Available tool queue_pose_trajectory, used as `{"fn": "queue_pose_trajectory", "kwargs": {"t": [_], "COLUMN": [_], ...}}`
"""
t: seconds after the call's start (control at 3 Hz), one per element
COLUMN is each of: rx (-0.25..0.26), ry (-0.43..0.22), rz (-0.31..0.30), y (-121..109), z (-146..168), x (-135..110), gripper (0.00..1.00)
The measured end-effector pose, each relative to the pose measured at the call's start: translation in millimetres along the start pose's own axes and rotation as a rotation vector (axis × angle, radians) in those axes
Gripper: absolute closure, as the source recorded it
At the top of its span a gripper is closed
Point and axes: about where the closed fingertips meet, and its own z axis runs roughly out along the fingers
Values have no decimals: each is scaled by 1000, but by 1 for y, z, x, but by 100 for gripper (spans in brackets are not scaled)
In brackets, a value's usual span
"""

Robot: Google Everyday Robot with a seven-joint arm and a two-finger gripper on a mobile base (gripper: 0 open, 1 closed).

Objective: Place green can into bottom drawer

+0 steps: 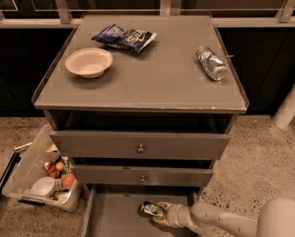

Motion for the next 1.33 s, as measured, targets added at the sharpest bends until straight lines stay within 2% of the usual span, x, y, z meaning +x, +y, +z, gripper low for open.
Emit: {"fn": "queue_pose_trajectory", "kwargs": {"t": [0.33, 0.67, 1.33], "rx": [9, 9, 9], "ry": [9, 9, 9], "rz": [7, 7, 7], "y": [-1, -1, 0], "z": [9, 9, 9], "x": [10, 10, 10], "gripper": [100, 82, 35]}}
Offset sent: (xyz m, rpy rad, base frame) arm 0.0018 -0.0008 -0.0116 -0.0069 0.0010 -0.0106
